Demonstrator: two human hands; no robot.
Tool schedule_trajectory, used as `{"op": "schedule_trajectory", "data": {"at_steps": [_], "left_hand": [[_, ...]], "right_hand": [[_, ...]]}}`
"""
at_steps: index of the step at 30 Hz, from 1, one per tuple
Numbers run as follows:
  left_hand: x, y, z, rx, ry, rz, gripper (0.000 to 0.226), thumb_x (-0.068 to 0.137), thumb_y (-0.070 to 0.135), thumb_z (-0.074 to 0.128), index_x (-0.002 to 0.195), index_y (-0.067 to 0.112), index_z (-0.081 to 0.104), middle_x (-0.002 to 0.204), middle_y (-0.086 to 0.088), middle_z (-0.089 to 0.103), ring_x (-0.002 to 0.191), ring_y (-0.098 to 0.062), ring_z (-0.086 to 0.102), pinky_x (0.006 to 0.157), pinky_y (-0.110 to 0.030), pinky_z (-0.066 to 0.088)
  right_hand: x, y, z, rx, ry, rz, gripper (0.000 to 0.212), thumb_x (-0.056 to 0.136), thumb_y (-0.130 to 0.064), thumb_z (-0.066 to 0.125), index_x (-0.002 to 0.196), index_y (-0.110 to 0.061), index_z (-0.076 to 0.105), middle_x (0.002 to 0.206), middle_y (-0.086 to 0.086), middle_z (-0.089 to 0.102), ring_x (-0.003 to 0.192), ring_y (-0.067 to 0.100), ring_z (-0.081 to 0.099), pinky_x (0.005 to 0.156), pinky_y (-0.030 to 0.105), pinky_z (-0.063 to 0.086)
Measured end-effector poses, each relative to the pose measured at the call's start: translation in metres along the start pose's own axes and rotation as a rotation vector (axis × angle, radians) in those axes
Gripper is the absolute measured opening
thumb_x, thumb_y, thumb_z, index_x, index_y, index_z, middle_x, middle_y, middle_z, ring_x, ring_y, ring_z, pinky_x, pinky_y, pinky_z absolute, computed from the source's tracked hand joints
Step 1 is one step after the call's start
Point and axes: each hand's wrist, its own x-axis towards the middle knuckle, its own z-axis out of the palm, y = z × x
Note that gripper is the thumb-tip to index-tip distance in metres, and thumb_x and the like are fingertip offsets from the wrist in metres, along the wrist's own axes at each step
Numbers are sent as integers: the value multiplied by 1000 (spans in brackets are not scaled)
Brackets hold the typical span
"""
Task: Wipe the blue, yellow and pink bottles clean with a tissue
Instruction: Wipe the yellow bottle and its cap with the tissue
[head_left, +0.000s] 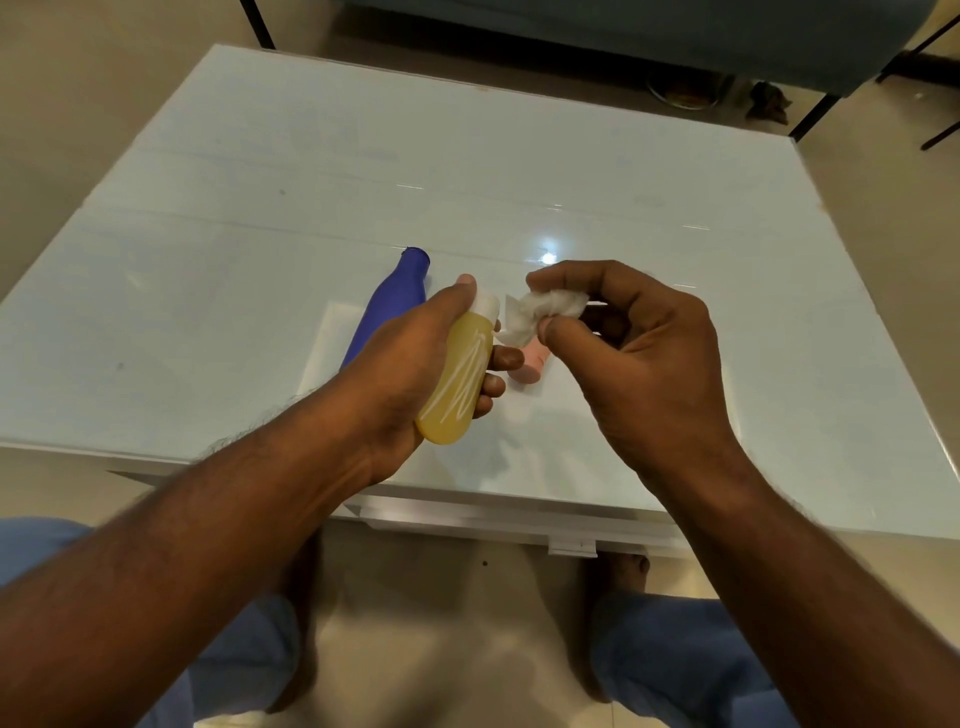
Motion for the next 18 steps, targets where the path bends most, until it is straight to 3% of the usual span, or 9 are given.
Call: {"op": "schedule_trajectory", "data": {"at_steps": [14,18], "left_hand": [[0,1,0,-11,4,-18,46,104,52,43,115,12,64,87,-8,74,69,-16,63,66,-29,55],[0,1,0,-16,5,-20,44,104,51,43,107,14,65,78,-6,75,69,-16,63,66,-29,55]], "right_hand": [[4,6,-1,0,22,51,31,94,-1,71,109,-26,80,107,-7,81,94,18,79,88,38,67],[4,7,-1,-5,21,57,30,94,-1,71,111,-23,81,108,-7,81,96,20,78,89,42,67]]}}
